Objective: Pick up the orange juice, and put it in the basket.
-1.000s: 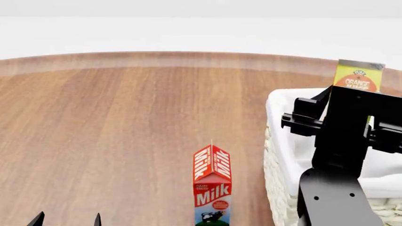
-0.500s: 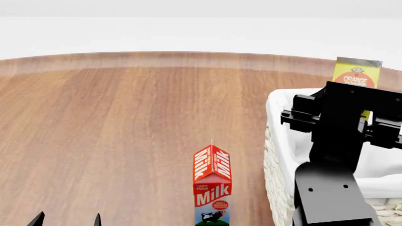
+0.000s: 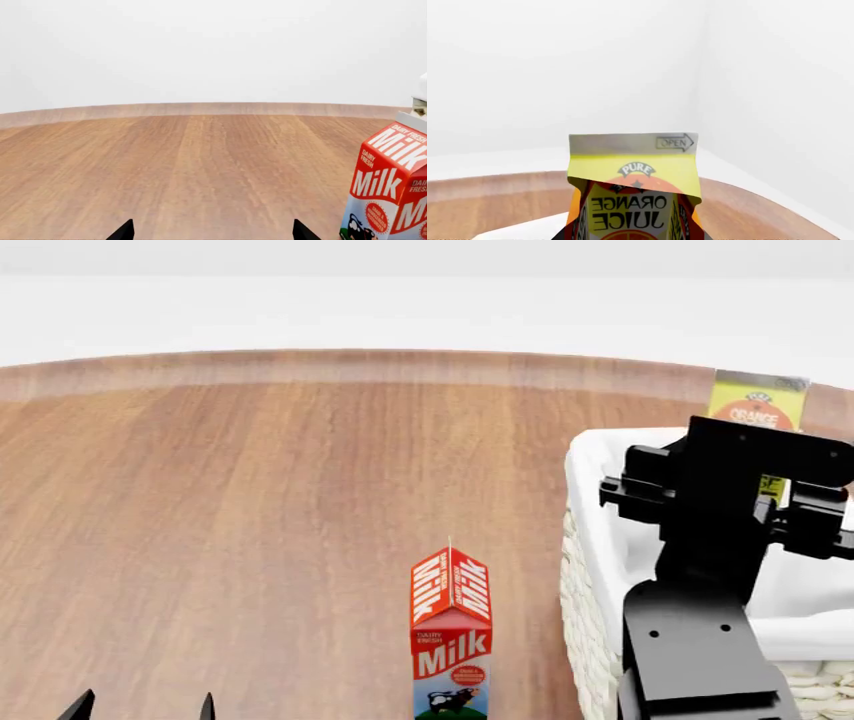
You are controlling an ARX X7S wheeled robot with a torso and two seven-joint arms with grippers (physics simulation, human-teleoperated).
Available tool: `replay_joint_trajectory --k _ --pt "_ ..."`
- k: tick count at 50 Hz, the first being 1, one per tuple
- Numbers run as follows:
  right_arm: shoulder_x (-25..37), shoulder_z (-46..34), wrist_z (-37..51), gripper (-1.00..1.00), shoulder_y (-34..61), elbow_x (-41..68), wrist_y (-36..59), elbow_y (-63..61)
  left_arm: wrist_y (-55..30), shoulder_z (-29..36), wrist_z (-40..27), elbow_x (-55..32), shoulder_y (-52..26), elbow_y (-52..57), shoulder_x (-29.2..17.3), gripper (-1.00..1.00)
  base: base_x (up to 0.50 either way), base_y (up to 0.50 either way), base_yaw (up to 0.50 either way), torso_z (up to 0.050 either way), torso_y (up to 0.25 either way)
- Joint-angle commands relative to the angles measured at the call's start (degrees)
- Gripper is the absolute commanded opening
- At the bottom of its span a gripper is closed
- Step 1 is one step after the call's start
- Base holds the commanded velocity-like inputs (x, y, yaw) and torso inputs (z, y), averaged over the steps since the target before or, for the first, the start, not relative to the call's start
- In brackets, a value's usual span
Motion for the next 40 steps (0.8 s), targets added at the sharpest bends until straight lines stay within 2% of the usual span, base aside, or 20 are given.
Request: replay_joint_trajectory --k 1,29,30,40 --pt "0.08 -0.18 -0.36 -1.00 0.55 -2.32 -1.11 1.17 0.05 0.13 -0.11 -0.09 -0.04 -0.02 -0.09 1.00 0.00 0.00 0.00 0.000 0.000" --pt "0.05 -0.47 -0.67 -1.00 0.51 -1.95 -3.39 4.12 0.18 0.45 -0.36 -0.30 -0.14 -0.06 -0.30 1.00 0.00 0.00 0.00 0.000 0.001" --pt "0.01 -0.34 -0.60 1.00 0.61 -1.81 -3.20 4.25 0.18 0.46 -0.37 -0.31 -0.14 -0.06 -0.30 1.00 0.00 0.00 0.00 0.000 0.000" --pt "0.05 -0.42 -0.85 1.00 0.57 -1.26 -2.13 2.78 0.22 0.57 -0.46 -0.39 -0.18 -0.07 -0.38 1.00 0.00 0.00 0.00 0.000 0.000"
